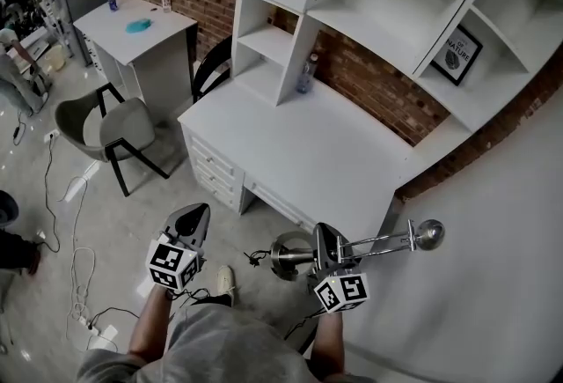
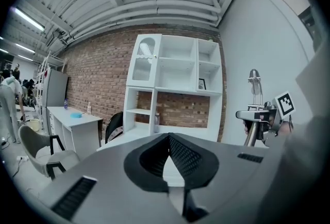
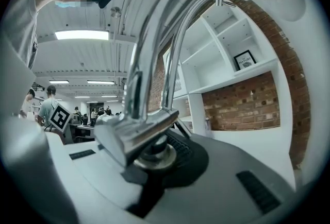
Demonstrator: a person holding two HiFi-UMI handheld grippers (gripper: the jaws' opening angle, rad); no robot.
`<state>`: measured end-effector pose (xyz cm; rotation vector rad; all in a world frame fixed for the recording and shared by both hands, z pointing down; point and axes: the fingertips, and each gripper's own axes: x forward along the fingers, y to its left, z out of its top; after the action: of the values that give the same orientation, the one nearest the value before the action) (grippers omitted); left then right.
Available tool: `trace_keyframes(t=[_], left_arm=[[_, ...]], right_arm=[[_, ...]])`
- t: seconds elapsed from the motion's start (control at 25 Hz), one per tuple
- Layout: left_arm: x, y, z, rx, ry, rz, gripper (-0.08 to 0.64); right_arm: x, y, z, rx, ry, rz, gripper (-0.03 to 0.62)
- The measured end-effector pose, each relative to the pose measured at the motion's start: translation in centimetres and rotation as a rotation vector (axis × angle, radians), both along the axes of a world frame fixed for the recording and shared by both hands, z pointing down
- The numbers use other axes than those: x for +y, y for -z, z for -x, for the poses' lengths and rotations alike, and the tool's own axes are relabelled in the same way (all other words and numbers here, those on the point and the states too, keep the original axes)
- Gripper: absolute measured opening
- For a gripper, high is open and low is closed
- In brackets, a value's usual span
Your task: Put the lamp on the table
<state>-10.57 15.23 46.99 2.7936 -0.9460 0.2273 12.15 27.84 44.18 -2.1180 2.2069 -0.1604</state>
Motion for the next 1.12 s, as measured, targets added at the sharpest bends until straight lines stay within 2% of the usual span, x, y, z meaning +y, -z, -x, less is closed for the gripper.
trace_keyframes(t=[0.28, 0.64, 1.12], left_arm=[[-4.6, 0.6, 0.1, 0.018, -0.004, -0.031, 0.003], [-8.9, 0.9, 0.9, 0.028, -0.002, -0.043, 0.003], [-13.9, 0.8, 3.5, 0.021, 0.078, -0.053, 0.003]], right_arm=[[-5.2, 0.6, 0.0, 0.017, -0.005, -0.005, 0.018], [-11.0, 1.6, 1.3, 0.024, 0.038, -0.032, 0.018], [-18.4, 1.5, 3.1, 0.022, 0.111, -0.019, 0.018]])
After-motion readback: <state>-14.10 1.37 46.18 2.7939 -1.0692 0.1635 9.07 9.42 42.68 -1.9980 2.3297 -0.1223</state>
